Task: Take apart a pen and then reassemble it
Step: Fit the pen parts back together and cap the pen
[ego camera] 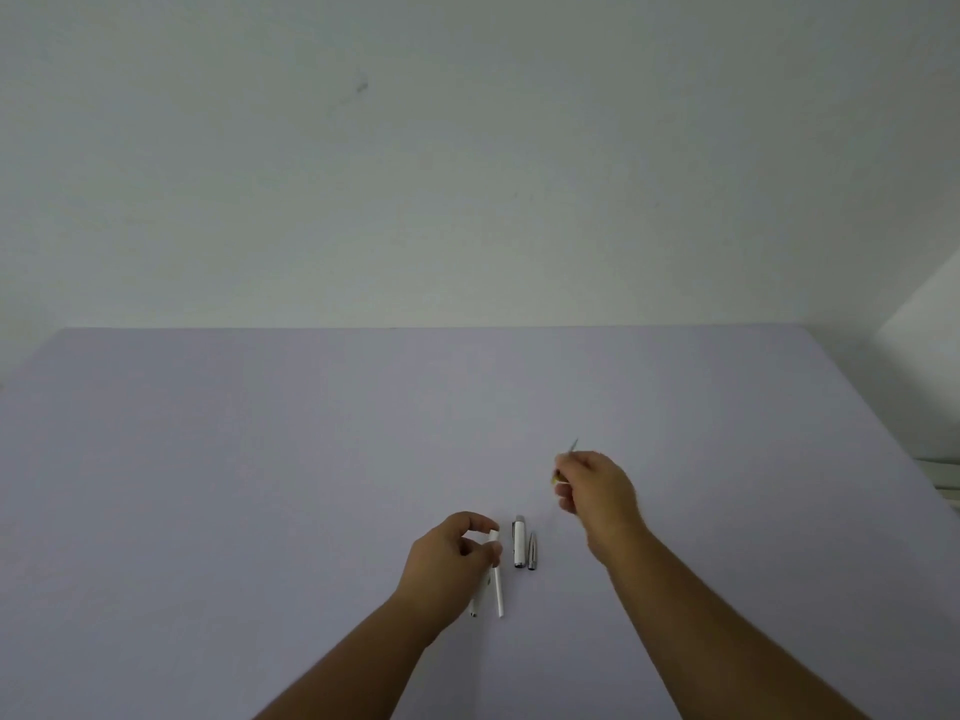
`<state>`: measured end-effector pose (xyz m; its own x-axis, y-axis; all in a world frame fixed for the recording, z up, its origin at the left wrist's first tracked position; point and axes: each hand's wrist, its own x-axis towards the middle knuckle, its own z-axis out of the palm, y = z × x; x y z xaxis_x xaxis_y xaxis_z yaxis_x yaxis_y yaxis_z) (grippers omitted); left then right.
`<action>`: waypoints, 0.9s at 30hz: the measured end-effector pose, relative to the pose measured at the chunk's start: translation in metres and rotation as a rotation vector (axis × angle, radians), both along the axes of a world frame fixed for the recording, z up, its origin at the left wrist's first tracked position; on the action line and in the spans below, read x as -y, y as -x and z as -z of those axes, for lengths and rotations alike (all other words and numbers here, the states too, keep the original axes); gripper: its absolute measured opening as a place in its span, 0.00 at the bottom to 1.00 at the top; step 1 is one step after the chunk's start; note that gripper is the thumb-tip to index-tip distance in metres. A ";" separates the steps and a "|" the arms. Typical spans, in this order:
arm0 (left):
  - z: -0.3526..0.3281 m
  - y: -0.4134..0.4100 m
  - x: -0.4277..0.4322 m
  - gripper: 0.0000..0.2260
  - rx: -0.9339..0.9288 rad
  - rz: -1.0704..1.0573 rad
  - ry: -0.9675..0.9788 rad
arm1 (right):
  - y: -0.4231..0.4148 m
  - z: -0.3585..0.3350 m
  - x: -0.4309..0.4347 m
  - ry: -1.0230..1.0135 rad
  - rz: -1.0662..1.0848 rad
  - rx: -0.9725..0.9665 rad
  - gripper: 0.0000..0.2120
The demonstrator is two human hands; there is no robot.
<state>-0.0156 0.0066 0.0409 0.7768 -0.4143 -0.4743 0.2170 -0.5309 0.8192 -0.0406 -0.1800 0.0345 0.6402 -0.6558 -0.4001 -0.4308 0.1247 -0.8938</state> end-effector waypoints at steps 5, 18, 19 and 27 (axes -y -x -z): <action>0.007 -0.001 -0.006 0.05 -0.066 -0.073 0.040 | 0.017 0.044 0.004 0.174 -0.366 -0.452 0.14; 0.022 -0.005 -0.013 0.09 -0.103 -0.115 0.026 | 0.022 0.064 -0.008 0.393 -0.352 -0.510 0.14; 0.022 -0.006 -0.014 0.10 -0.099 -0.118 0.024 | 0.023 0.063 -0.008 0.408 -0.353 -0.514 0.14; 0.023 -0.009 -0.024 0.09 -0.063 -0.159 -0.011 | 0.005 0.041 -0.051 0.680 -0.529 -0.415 0.10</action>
